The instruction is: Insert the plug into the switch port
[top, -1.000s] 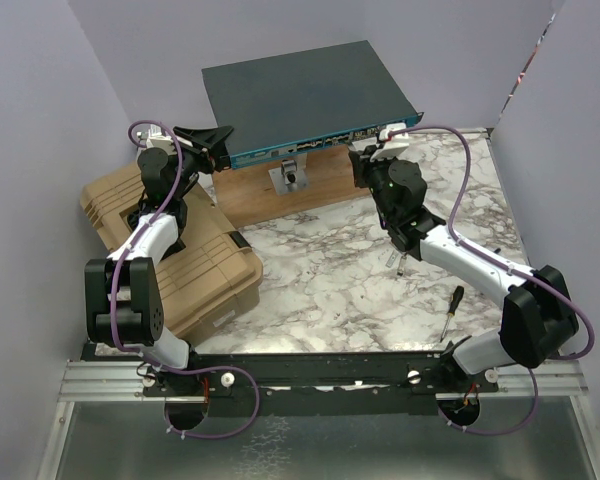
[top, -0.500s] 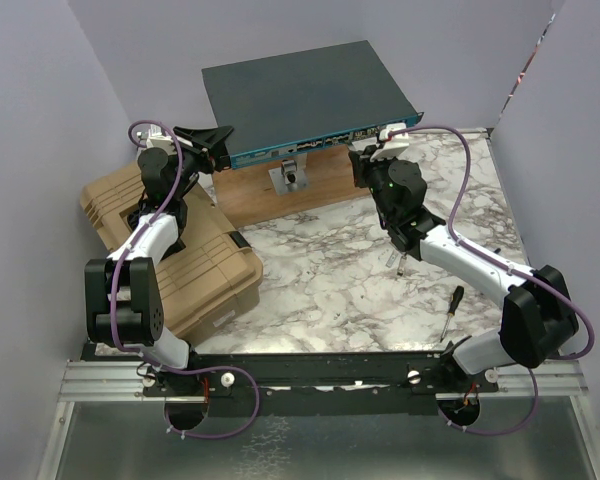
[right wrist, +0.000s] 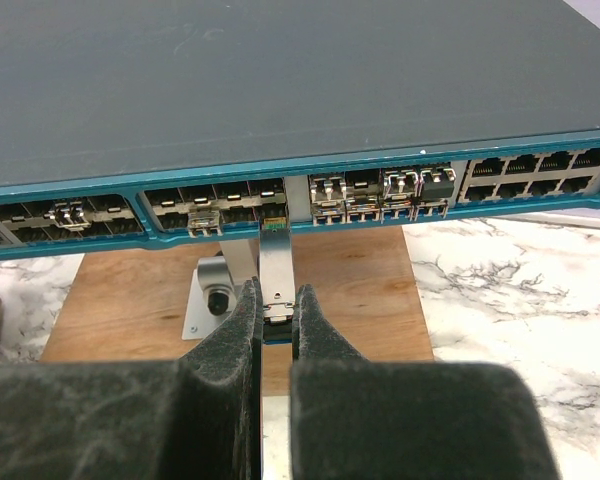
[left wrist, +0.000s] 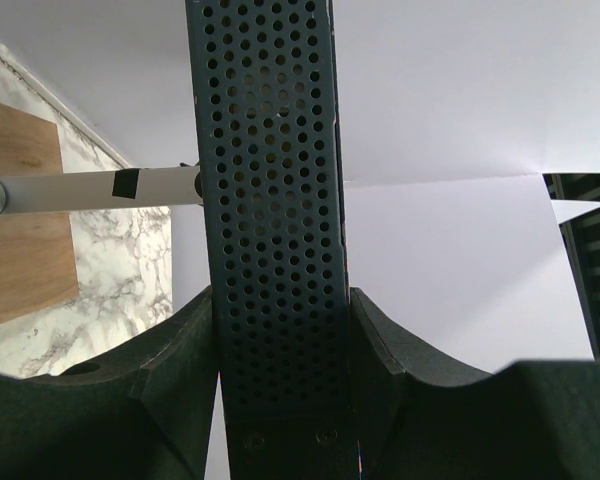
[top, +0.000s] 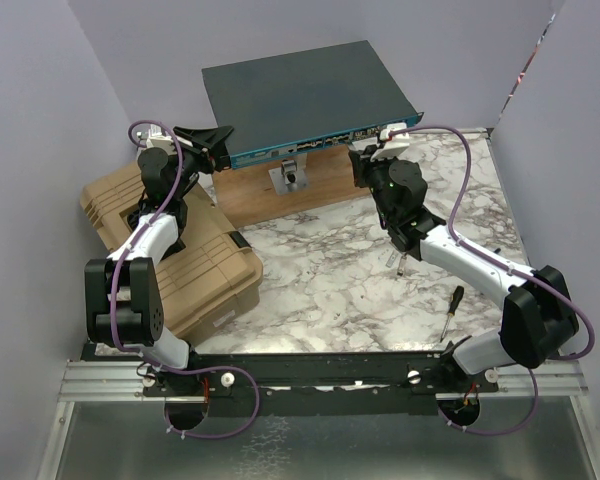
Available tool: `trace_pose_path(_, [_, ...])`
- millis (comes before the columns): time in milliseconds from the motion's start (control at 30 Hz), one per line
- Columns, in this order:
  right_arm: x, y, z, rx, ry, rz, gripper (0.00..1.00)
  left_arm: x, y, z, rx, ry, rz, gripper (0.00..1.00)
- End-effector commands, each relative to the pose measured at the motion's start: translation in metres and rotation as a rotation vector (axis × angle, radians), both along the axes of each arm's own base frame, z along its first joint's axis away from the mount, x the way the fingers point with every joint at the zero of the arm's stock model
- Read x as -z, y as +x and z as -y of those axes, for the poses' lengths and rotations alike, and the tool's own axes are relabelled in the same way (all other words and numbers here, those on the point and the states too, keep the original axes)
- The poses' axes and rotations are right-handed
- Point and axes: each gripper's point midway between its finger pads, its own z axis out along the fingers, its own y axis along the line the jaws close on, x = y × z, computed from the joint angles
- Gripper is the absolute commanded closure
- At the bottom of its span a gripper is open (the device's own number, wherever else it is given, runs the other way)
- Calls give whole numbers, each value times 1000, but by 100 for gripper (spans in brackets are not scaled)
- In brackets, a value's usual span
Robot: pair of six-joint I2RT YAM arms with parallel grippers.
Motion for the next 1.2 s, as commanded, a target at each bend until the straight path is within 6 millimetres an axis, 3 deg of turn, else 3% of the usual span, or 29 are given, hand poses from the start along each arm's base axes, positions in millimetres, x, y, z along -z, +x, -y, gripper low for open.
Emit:
trace_pose_path(0, [-28, -5, 2, 7, 59, 63, 100, 23, -1, 29, 66, 37, -62, 99])
trace_pose_path(1167, [-14, 5, -11, -25, 47, 37, 99, 19, -2, 32, 74, 39, -58, 99])
